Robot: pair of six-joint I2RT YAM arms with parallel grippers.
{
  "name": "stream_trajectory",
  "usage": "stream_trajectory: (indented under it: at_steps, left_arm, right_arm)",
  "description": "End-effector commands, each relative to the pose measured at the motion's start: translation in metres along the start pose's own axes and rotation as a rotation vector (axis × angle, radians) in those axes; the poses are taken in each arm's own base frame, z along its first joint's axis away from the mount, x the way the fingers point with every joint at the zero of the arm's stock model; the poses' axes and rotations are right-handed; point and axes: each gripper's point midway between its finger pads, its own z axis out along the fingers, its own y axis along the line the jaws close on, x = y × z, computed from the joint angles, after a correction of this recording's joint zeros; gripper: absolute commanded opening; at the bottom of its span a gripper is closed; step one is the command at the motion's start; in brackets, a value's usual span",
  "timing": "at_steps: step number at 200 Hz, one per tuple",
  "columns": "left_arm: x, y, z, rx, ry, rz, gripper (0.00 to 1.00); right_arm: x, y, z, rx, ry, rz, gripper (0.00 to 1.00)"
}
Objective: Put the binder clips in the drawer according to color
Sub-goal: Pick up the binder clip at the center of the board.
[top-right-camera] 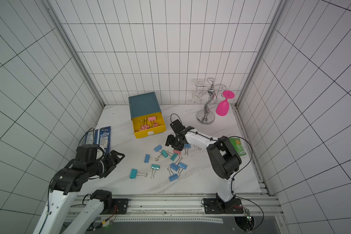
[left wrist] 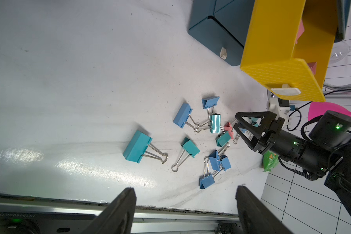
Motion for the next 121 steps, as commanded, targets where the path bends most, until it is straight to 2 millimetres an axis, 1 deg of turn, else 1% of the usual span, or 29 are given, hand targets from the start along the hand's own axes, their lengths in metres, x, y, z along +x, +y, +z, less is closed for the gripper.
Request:
stream_trajectory:
  at_steps: [1, 21, 41, 79, 121]
  left_arm:
    - [-0.007, -0.005, -0.008, 0.002, -0.034, 0.029, 0.81]
    - [-0.007, -0.005, -0.01, -0.003, -0.038, 0.035, 0.81]
    - [-0.008, -0.004, -0.012, -0.009, -0.043, 0.04, 0.81]
    - [-0.007, -0.001, -0.012, -0.014, -0.044, 0.036, 0.81]
    - [-0.005, -0.001, -0.011, -0.008, -0.041, 0.024, 0.81]
  right_arm:
    - [-0.003, 0.015, 0.008, -0.047, 0.013, 0.006, 0.66]
    - [-0.005, 0.021, 0.011, -0.063, 0.023, 0.006, 0.66]
    - [-0.005, 0.023, 0.015, -0.064, 0.032, 0.008, 0.66]
    - [0.002, 0.012, 0.023, -0.039, 0.052, 0.027, 0.65]
    - [0.009, -0.003, 0.024, 0.001, 0.063, 0.035, 0.64]
